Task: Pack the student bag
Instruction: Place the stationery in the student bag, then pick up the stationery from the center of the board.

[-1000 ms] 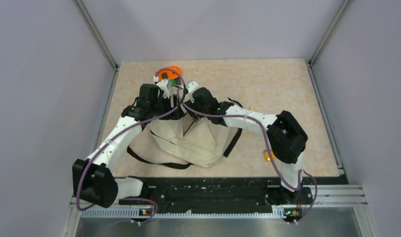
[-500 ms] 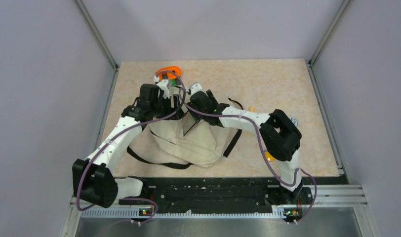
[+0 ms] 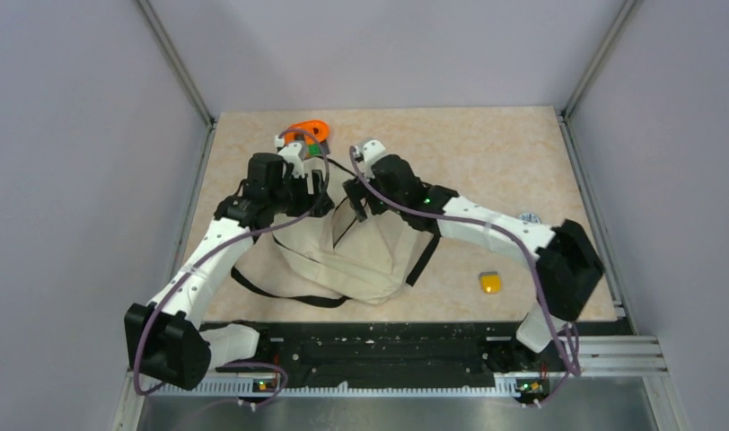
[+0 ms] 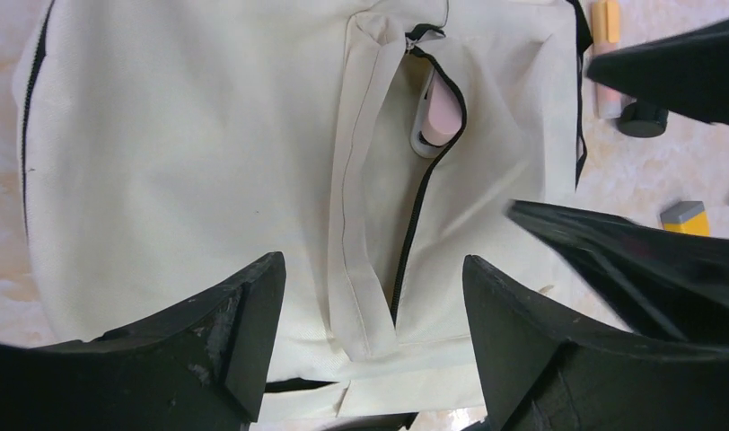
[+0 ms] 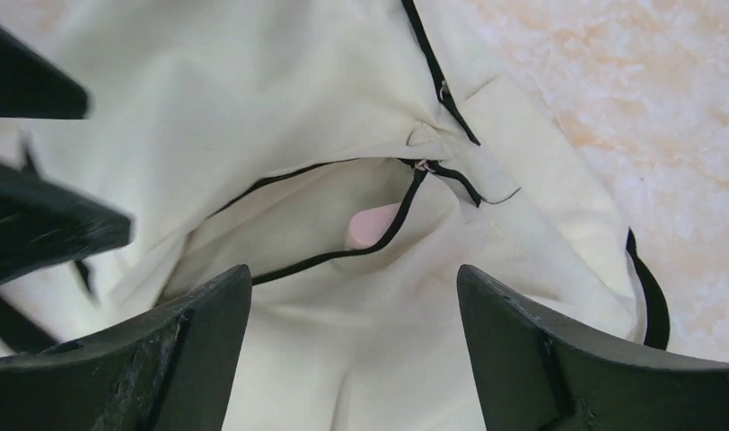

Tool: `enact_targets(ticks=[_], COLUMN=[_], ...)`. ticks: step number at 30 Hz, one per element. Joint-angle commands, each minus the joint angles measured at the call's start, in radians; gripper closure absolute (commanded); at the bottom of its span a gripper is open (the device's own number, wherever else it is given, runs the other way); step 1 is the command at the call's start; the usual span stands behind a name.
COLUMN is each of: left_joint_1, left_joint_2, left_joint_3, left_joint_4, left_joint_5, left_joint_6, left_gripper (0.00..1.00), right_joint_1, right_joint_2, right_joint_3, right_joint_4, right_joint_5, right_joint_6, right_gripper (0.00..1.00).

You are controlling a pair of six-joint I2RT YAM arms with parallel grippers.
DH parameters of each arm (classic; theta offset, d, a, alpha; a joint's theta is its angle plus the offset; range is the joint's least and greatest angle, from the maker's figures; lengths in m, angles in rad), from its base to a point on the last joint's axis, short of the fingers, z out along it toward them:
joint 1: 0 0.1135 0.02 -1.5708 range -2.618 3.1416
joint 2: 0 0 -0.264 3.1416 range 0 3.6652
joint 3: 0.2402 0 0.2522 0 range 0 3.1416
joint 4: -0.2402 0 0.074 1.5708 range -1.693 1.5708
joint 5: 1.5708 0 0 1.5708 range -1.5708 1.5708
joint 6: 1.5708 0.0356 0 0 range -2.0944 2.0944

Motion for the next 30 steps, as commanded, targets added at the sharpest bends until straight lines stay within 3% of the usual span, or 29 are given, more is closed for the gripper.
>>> enact_targets(ticks=[1, 5, 13, 21, 30], left_joint_1=[-0.003, -0.003, -0.009, -0.012, -0.014], left_joint_2=[-0.064, -0.062, -0.053, -0.062, -0.053], left_joint_3=[-0.012, -0.008, -0.006, -0.009, -0.010], left_joint_4=[0.050, 0.048, 0.047, 0.053, 0.054], left_joint_5=[-0.022, -0.009, 0.040, 0.039, 0.044], left_joint_6=[0.010, 0.010, -0.005, -0.005, -0.007], left_gripper=[0.23, 0.22, 0.23, 0.23, 0.23], right_joint_1=[-0.010, -0.087, -0.400, -0.659, -0.681], right_joint_2=[-0.229, -0.381, -0.576, -0.497, -0.304], right_joint_3=[-0.085, -0.249, -0.538, -0.664, -0.613], right_joint_4=[0.074, 0.086, 0.040, 0.048, 0.107], right_joint_5=[-0.023, 0.049, 0.058, -0.017, -0.057], right_joint_6=[0.087, 0.189, 0.322, 0.371, 0.362], right_gripper=[0.17, 0.15, 0.07, 0.14, 0.32])
